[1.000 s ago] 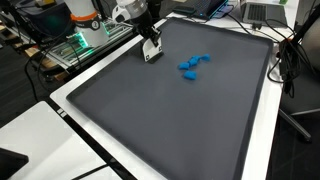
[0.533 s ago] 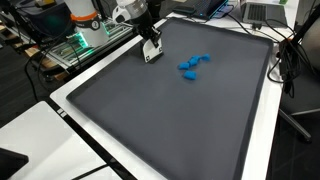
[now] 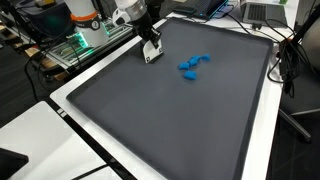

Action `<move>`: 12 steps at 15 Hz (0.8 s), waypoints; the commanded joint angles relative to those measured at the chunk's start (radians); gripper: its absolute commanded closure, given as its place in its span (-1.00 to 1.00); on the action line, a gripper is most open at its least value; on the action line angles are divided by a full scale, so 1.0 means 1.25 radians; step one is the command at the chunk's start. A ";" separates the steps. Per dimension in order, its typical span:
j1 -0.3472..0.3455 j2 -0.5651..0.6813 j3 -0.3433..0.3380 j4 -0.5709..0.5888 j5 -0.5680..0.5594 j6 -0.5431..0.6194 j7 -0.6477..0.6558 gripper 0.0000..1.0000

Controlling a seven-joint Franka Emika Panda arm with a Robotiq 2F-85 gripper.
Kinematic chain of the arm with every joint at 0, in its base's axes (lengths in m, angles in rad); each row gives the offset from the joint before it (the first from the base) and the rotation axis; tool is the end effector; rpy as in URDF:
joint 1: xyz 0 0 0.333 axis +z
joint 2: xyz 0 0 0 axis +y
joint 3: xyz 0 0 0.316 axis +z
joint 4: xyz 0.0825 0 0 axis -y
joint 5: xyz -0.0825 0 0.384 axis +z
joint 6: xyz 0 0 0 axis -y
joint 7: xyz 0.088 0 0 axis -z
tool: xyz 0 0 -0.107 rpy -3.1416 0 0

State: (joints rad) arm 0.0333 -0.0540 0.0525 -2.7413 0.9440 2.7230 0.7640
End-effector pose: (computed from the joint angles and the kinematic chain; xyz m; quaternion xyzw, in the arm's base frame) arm 0.3872 0.0030 0.2337 -0.7030 0.6849 0.0637 0.1807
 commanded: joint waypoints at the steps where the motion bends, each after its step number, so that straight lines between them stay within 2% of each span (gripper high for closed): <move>1: 0.008 0.010 0.005 -0.005 0.031 0.022 -0.029 0.98; 7: 0.008 0.019 0.001 0.000 0.045 0.001 -0.061 0.98; 8: 0.007 0.017 -0.001 -0.001 0.047 -0.005 -0.068 0.41; 9: 0.005 0.014 -0.001 -0.003 0.047 -0.007 -0.071 0.39; 12: 0.001 0.010 -0.005 -0.001 0.028 -0.011 -0.061 -0.06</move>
State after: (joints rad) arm 0.0362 -0.0419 0.0524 -2.7427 0.9656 2.7237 0.7101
